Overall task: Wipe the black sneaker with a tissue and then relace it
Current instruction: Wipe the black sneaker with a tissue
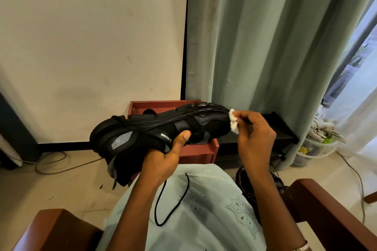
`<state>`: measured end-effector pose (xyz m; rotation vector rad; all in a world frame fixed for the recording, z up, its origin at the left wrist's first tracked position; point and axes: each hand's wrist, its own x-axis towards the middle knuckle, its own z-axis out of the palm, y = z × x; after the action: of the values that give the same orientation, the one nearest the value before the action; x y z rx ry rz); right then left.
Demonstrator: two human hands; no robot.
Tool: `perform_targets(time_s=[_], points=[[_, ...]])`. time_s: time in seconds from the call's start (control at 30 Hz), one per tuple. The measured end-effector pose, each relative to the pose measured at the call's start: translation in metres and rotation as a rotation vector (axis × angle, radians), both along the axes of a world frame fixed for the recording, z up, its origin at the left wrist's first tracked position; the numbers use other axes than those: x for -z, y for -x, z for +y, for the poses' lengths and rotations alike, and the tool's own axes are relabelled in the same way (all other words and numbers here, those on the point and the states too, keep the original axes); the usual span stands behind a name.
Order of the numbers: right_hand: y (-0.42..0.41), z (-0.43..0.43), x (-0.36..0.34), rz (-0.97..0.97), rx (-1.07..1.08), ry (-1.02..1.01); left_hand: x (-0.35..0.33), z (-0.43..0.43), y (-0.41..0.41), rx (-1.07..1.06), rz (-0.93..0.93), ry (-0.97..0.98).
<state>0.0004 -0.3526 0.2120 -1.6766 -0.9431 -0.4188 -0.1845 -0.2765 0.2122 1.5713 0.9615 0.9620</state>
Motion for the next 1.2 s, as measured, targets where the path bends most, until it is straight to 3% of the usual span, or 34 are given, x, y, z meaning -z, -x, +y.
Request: perform_targets(time_s=[0.07, 0.13, 0.47, 0.6, 0.77, 0.93, 1.03, 1.2], points=[[-0.003, -0.003, 0.003, 0.124, -0.021, -0.002, 0.000, 0.002, 0.001, 0.010, -0.006, 0.003], [-0.003, -0.002, 0.003, 0.128, -0.020, -0.023, 0.001, 0.002, 0.000, 0.025, -0.006, 0.004], [0.024, 0.017, -0.015, -0.251, -0.103, 0.076, 0.006, -0.007, -0.008, 0.078, 0.046, 0.030], [0.008, 0.005, -0.005, -0.138, -0.054, -0.019, 0.003, -0.002, -0.002, 0.042, -0.026, 0.078], [0.001, -0.004, 0.006, 0.214, -0.084, -0.038, 0.009, 0.007, 0.000, 0.040, -0.153, 0.093], [0.001, -0.005, -0.001, 0.264, -0.063, -0.041, 0.010, 0.007, -0.003, 0.066, -0.268, 0.149], [0.001, -0.001, -0.012, 0.201, -0.074, -0.035, 0.012, 0.007, -0.005, 0.080, -0.270, 0.178], [0.003, 0.011, -0.027, -0.063, -0.055, 0.044, 0.012, 0.000, -0.010, 0.095, -0.268, 0.176]])
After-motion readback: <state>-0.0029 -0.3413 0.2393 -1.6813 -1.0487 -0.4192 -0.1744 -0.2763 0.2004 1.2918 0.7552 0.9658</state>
